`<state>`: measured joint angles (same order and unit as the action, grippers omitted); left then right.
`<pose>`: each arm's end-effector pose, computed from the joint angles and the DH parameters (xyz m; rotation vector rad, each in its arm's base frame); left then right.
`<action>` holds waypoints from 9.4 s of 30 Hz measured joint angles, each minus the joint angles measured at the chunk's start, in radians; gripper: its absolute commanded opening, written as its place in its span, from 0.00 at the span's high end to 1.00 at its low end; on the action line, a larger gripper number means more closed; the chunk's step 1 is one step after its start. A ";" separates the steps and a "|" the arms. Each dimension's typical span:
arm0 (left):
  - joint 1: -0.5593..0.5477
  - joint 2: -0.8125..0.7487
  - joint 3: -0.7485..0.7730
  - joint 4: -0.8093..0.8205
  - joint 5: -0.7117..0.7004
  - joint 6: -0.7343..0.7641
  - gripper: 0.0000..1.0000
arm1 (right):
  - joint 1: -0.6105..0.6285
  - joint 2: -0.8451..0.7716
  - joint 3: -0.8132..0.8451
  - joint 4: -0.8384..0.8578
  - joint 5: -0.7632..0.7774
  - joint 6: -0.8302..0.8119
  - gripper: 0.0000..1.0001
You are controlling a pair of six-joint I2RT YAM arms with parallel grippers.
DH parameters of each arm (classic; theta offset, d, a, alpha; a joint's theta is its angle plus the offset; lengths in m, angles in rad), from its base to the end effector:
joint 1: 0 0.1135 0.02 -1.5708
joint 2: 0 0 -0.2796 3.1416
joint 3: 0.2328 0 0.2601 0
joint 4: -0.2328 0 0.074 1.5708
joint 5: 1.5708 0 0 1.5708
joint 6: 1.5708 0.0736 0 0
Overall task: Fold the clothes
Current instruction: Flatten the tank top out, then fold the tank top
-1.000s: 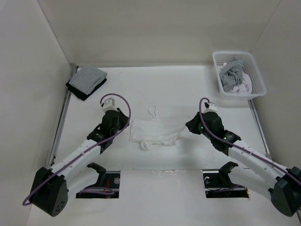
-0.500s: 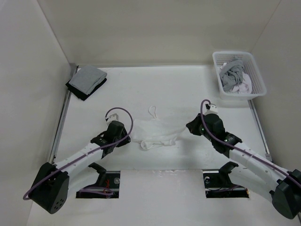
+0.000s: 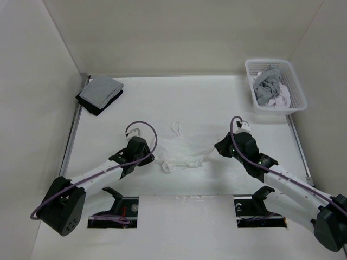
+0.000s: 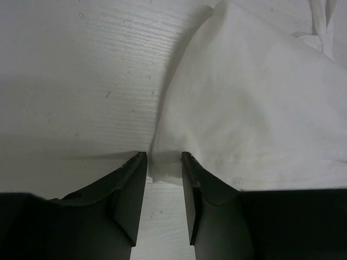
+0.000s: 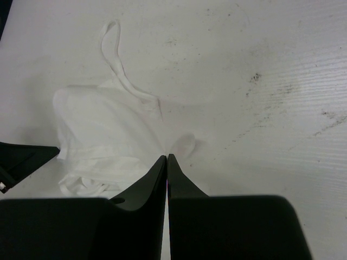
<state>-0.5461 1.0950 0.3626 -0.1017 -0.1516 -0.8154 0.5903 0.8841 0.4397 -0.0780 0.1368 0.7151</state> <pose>0.1928 -0.1042 0.1287 -0.3985 2.4091 -0.4489 0.1920 0.1165 0.2018 0.2193 2.1429 0.6386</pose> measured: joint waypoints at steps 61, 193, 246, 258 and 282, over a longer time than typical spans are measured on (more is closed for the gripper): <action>0.525 0.293 1.118 0.175 0.194 -0.146 0.98 | -0.270 0.526 1.307 -0.136 -0.292 -0.133 0.98; 0.303 -0.517 0.074 0.187 0.089 -0.134 1.00 | 0.061 -0.251 0.039 0.038 -0.098 0.174 0.97; 0.442 -0.068 -0.162 0.485 0.173 -0.131 0.97 | -0.050 0.220 -0.075 0.242 -0.165 0.068 0.93; 0.501 -0.204 -0.277 0.482 0.213 -0.128 0.75 | 0.105 0.151 -0.124 0.163 -0.074 0.142 0.62; 0.249 0.089 -0.131 0.620 0.153 -0.179 0.79 | 0.004 0.619 0.144 0.400 -0.142 0.076 0.94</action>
<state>-0.2970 1.1843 0.2314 0.5186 0.0017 -0.9939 0.5945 1.5028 0.5835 0.3222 -0.0048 0.7906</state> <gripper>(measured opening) 0.217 0.065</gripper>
